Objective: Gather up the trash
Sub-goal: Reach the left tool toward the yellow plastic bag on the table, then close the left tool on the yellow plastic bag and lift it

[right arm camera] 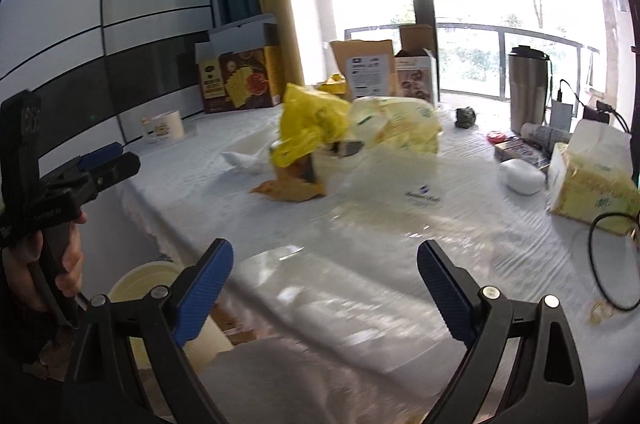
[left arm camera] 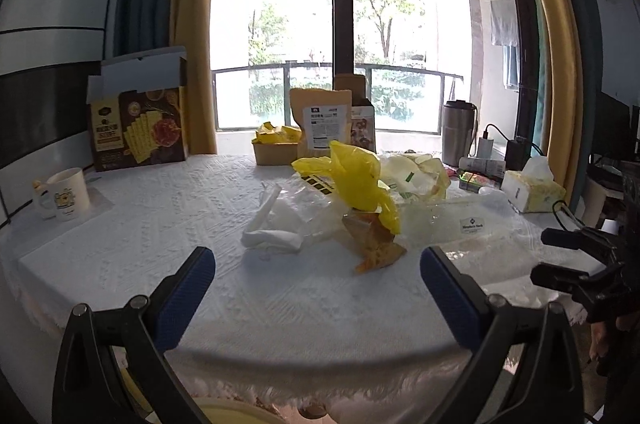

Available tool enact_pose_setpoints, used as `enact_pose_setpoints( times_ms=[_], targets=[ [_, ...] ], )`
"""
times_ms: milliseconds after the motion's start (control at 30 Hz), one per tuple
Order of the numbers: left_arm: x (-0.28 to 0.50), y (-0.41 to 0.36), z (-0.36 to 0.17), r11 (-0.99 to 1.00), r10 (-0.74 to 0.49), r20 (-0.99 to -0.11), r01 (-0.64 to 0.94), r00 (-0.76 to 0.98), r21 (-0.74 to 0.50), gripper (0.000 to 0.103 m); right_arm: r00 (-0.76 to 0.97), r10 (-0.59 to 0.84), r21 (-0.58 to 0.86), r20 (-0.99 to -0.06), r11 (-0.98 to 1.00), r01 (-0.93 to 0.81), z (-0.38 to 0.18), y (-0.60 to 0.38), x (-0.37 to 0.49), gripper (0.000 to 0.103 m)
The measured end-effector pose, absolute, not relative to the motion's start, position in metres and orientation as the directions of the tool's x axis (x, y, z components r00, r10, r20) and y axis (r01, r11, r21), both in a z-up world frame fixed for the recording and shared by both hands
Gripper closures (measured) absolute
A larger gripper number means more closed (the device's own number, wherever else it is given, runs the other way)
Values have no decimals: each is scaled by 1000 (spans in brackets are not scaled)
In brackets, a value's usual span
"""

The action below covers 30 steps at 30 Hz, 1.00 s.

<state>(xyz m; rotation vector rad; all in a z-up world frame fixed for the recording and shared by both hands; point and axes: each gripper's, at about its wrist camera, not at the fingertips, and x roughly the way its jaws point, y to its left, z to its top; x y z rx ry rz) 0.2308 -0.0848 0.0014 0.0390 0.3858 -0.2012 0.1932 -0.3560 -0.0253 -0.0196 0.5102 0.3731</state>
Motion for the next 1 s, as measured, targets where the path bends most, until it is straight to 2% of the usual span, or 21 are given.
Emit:
enact_pose_setpoints(
  times_ms=[200,533,667,767,867,900,933,1000],
  targets=[
    [269,-110,1,974,-162,-416,213,895,81,1,812,312,63,-493,944,-325,-23,-377,215,10],
    [347,-144,7,965,-215,-442,258,871,40,1,803,274,85,-530,959,-271,-21,-405,251,10],
    [376,-157,5,958,-219,-453,279,864,68,7,804,250,82,-540,966,-246,-22,-414,260,10],
    [397,-164,-1,955,-227,-486,291,844,59,18,802,233,88,-550,971,-222,-25,-419,266,10],
    [409,-170,-6,954,-228,-499,295,836,59,37,797,219,87,-563,975,-206,-30,-424,272,10],
    [412,-170,-8,954,-230,-505,295,832,51,50,795,213,84,-568,976,-202,-31,-426,274,10],
    [414,-170,-10,955,-234,-513,294,826,38,69,792,212,86,-573,976,-199,-32,-428,277,10],
    [419,-166,-14,954,-254,-526,300,812,3,84,779,219,104,-587,975,-196,-32,-434,285,10]
  ],
)
